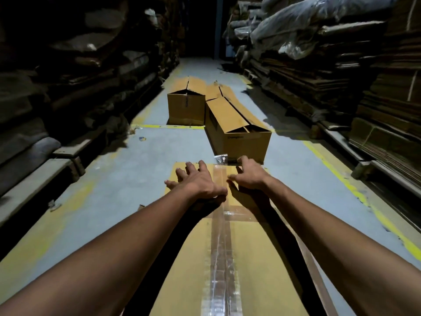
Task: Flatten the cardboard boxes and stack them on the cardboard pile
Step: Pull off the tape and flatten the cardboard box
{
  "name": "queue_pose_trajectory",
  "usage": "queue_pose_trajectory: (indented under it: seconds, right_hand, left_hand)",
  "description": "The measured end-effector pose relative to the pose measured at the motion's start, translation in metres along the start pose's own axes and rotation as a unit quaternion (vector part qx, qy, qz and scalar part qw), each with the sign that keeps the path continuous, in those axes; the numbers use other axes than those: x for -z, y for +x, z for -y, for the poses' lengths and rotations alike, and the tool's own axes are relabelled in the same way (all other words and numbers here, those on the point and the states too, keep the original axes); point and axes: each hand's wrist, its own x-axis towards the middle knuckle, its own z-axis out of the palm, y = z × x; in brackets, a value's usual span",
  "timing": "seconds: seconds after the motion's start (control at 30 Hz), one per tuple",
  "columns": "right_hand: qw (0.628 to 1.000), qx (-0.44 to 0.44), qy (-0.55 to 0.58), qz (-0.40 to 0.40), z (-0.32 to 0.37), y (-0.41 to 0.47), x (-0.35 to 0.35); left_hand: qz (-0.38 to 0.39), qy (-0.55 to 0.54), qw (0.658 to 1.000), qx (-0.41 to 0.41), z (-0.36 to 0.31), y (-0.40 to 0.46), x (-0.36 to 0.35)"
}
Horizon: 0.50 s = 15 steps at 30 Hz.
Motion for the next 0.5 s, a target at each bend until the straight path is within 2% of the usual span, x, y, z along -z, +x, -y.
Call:
queue_pose_trajectory:
  seconds: [0.13,0.3,0.4,0.5]
  right_hand:
    - [0.989,-0.077,-0.093,0.088,0.006,-0.042,-0.01]
    - [0.977,-0.163,-0.091,0.106,0.023,-0.074,-0.008]
    - [0.972,-0.181,-0.079,0.129,0.029,-0.083,-0.009]
    - [0.97,-0.19,-0.057,0.141,0.027,-0.086,-0.009]
  left_hand:
    - [0.046,0.014,0.997,0.063,-0.007,-0.023,0.002]
    - [0.091,0.027,0.987,0.128,-0.002,-0.048,0.008]
    - [0.109,0.029,0.985,0.127,0.001,-0.051,0.008]
    - [0.094,0.027,0.99,0.103,-0.004,-0.055,0.009]
